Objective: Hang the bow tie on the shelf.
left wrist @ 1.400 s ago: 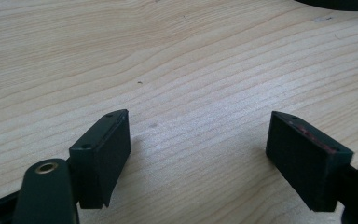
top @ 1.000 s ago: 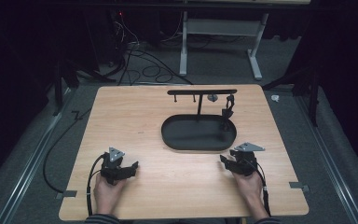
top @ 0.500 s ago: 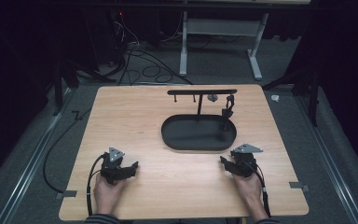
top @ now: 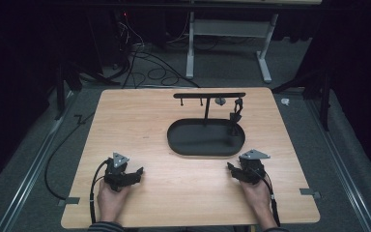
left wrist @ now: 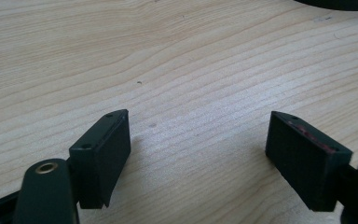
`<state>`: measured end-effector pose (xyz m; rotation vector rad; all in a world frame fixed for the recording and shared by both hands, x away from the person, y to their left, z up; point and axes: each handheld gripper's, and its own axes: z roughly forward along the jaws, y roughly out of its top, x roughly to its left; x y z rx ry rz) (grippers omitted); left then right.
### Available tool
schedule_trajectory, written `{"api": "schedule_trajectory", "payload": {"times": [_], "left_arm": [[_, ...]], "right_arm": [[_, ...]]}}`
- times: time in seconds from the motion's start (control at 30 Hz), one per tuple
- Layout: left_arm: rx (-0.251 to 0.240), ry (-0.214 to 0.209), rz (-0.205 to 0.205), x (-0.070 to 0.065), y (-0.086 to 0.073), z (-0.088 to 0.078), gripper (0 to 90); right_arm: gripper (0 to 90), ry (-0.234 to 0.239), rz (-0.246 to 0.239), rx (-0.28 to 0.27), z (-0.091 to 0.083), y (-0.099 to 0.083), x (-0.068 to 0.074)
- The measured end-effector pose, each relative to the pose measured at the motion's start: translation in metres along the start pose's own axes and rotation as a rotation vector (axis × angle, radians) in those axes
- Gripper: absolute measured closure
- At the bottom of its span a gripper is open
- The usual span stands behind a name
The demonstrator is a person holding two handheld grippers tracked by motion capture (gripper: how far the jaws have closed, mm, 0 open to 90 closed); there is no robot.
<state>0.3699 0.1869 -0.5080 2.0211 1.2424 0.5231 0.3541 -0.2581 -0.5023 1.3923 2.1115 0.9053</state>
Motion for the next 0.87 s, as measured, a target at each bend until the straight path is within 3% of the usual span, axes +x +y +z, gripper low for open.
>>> {"api": "schedule_trajectory", "payload": {"times": [0.43, 0.87], "left_arm": [[0.000, 0.000, 0.000, 0.0000, -0.0001, 0.0000, 22.6], [-0.001, 0.004, 0.000, -0.0002, 0.0001, 0.0002, 22.7]], "right_arm": [[37.0, -0.003, 0.003, 0.006, -0.0012, -0.0014, 0.0009], [39.4, -0.004, 0.005, 0.005, -0.0013, -0.0013, 0.0006]]}}
